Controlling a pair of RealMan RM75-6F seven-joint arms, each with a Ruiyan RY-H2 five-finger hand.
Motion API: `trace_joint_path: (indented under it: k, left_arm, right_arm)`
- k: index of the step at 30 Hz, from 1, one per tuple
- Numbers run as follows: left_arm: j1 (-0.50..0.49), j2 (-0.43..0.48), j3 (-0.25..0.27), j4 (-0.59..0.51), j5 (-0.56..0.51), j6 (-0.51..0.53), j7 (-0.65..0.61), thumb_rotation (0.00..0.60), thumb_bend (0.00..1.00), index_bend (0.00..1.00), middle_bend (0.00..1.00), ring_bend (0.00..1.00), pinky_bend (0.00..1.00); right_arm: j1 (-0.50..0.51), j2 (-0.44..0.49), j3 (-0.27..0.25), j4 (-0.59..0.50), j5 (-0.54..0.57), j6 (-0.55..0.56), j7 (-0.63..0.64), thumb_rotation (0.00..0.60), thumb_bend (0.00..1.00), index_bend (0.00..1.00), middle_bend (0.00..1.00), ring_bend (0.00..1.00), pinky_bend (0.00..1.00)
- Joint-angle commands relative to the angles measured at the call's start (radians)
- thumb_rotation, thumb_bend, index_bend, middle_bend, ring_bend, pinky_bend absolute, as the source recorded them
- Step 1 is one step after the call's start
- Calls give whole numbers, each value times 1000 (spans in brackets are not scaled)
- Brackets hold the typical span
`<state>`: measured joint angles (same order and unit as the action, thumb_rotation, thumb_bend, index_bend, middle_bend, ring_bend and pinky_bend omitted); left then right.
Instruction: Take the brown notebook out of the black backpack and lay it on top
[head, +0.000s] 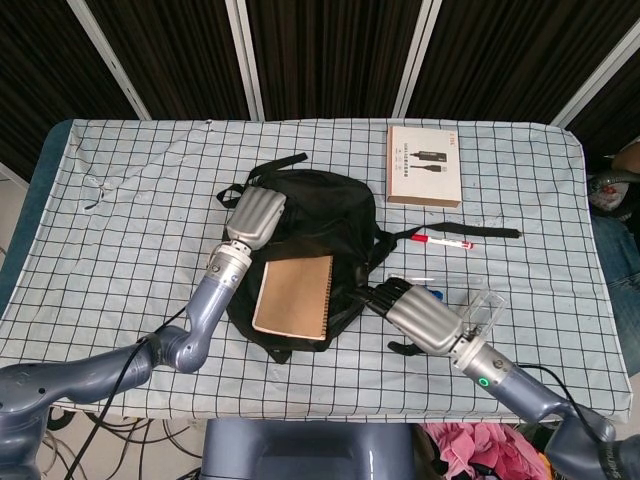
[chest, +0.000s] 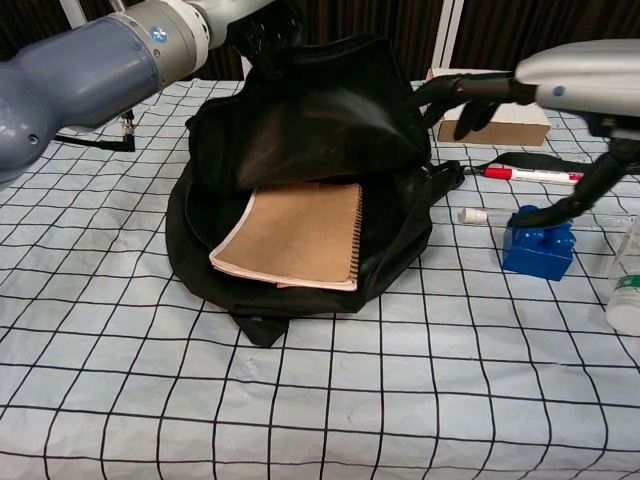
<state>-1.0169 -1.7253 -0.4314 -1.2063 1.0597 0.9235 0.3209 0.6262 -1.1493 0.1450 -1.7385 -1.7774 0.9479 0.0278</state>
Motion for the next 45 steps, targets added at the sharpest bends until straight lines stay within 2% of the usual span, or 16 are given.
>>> trace_joint_path:
  k: [1,7,15,28,45]
  left_arm:
    - [-8,-3,1,10,-5,4,2,600,416,681,735,559,482]
    - [-20,7,-13,-4,-69,-25,-3,600,416,678,729,548,478]
    - [-27,30,-12,-47,-120,-55,-29,600,413,675,728,545,476]
    - [-38,52,16,-109,-152,-51,-19,600,402,671,724,541,470]
    - [-44,70,41,-129,-152,-16,-9,600,395,669,720,537,465]
  right_arm:
    - [51,-74,20,40,17,-36,-49,600,163,41,136,223,218]
    - [133,-194,25,123,42,-103,-125,600,164,41,138,226,219]
    - [186,-316,13,220,47,-92,-191,600,164,41,144,237,219]
    - [211,-369,-15,318,87,-87,-281,600,163,41,152,248,219]
    - [258,-484,-62,481,39,-21,-292,600,138,41,151,248,222]
